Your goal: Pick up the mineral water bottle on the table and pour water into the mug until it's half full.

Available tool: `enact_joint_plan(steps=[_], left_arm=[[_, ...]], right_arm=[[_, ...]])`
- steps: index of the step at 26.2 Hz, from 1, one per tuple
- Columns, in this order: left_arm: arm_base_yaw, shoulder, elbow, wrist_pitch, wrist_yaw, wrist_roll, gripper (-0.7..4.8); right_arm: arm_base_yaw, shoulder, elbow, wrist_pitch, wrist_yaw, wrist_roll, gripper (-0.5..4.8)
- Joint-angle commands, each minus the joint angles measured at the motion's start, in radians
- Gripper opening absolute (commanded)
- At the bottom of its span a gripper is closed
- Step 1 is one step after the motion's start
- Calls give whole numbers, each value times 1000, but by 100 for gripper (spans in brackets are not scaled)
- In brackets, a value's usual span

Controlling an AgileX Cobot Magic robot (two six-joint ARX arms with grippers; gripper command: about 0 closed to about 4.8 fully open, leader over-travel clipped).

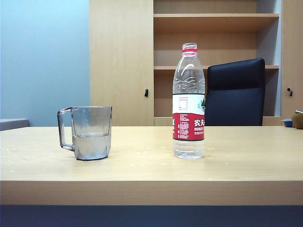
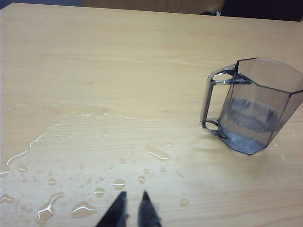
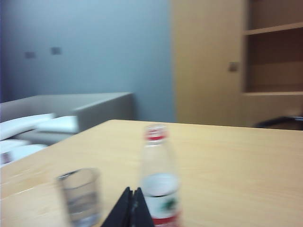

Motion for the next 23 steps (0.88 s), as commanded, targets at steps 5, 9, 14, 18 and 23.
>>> enact_joint_plan(steps=[5,9,14,18,23], left_arm=[[1,1,0,4,-1,1,35],[1,1,0,4,-1,1,35],[1,1,0,4,-1,1,35],[1,1,0,4,-1,1,35],[1,1,0,4,-1,1,35]], right_arm=[[-389,-2,-142,-64,-11,3,-5],[-521,-3,-220,-133,-64,3,-5],[-610,0,-220,-204,-96,2,-5],[-617,-1,-220,-206,-98,2,-5],[-616,-1,-220,-206,-100,2,-5]])
